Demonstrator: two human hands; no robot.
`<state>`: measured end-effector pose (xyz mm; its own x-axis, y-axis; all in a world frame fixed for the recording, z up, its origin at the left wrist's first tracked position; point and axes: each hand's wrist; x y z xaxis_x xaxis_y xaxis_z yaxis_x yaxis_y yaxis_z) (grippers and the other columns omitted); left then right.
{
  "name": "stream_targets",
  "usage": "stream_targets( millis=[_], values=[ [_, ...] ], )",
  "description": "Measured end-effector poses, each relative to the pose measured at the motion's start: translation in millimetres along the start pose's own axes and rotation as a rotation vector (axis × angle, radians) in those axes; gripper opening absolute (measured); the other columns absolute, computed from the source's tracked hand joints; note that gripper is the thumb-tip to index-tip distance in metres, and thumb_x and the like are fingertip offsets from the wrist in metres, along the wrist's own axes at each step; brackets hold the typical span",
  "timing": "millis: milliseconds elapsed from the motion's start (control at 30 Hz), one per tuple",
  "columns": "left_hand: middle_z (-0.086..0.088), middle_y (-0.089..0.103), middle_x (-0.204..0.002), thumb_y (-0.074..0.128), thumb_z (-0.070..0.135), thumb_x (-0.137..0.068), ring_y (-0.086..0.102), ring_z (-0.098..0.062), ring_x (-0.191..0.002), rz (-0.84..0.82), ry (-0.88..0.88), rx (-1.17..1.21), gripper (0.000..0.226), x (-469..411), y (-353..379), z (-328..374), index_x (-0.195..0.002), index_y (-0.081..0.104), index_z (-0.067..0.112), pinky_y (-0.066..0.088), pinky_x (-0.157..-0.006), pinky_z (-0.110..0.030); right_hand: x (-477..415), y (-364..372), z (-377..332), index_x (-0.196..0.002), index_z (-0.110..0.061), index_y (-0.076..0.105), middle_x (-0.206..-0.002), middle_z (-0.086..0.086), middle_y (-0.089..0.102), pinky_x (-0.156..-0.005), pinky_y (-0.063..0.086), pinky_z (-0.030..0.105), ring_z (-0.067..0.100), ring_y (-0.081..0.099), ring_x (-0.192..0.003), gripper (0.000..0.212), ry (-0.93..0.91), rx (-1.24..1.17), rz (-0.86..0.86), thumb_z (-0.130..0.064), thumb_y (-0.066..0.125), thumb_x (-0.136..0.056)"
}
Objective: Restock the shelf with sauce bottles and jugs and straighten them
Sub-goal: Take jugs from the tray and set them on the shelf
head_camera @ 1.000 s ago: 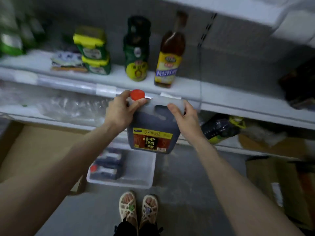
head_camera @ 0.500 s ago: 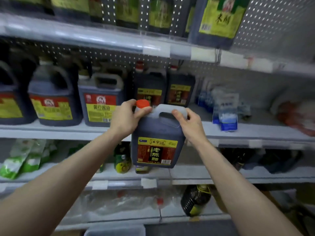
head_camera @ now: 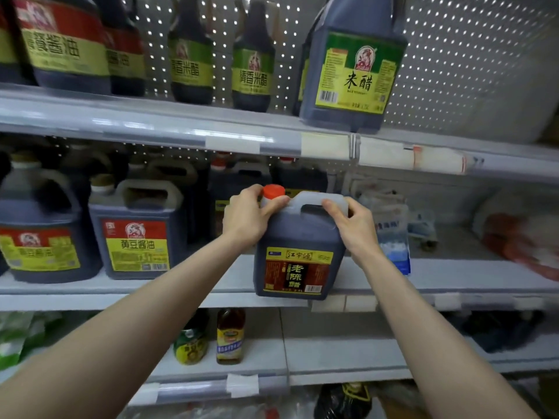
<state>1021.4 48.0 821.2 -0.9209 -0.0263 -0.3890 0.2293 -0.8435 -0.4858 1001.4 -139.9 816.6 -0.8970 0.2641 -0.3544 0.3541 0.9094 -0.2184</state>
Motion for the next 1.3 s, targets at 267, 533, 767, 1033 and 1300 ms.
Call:
stream_targets(
  millis=[267,533,767,1033,1300],
  values=[
    [-0.011,0.061,-0.122,0.062,0.048,-0.087,0.055,-0.031,-0.114,0.046,-0.083,-0.011,0.048,-53.4,68.9,-3.4,-0.124,0.056,0.018,0.047,-0.087,-0.037,-84.7,-16.0,53.2,-0.129,-0.009,0.054,-0.114,0.000,0.051,-0.076,0.034,0.014,0.011,0.048,-0.103,0.046,0.085,-0.052,-0.024,-0.028,0.066,-0.090],
    [-0.008,0.065,-0.118,0.059,0.053,-0.087,0.059,-0.031,-0.108,0.125,-0.136,-0.077,0.046,-92.6,106.2,-9.7,-0.118,0.060,0.019,0.041,-0.079,-0.032,-141.7,-12.0,84.7,-0.103,-0.012,0.061,-0.099,0.001,0.061,-0.060,0.040,0.000,0.008,0.056,-0.085,0.018,0.017,-0.062,-0.098,-0.022,0.067,-0.089],
    [-0.005,0.065,-0.119,0.056,0.055,-0.088,0.060,-0.030,-0.108,0.107,-0.134,-0.082,0.047,-88.3,111.4,-16.5,-0.121,0.057,0.023,0.043,-0.079,-0.032,-143.4,-10.4,93.7,-0.118,-0.005,0.058,-0.108,0.001,0.059,-0.072,0.041,0.006,0.015,0.055,-0.101,0.037,0.028,-0.040,-0.086,-0.028,0.065,-0.090],
    [-0.004,0.053,-0.137,0.065,0.032,-0.089,0.053,-0.026,-0.123,-0.012,-0.231,0.283,0.071,-63.8,124.5,-41.5,-0.149,0.027,0.032,0.047,-0.101,-0.042,-123.4,-10.9,102.3,-0.146,-0.024,0.035,-0.125,-0.007,0.050,-0.089,0.039,0.024,0.009,0.046,-0.114,0.063,0.065,-0.021,-0.165,-0.035,0.064,-0.090],
    [-0.003,0.059,-0.130,0.065,0.026,-0.089,0.059,-0.021,-0.114,-0.111,-0.319,0.420,0.076,-46.5,146.6,-65.5,-0.151,0.020,0.025,0.052,-0.095,-0.044,-92.7,-14.0,134.8,-0.125,-0.033,0.039,-0.117,-0.002,0.062,-0.084,0.055,0.038,0.014,0.062,-0.094,0.045,0.271,0.017,-0.282,-0.044,0.063,-0.089]
  ],
)
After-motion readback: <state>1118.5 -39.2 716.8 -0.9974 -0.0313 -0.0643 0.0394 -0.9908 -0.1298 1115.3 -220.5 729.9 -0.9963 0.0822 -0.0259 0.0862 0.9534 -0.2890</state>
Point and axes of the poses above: each hand's wrist, its own x-axis away from the middle knuckle, its own y-axis out of the palm, z = x × y
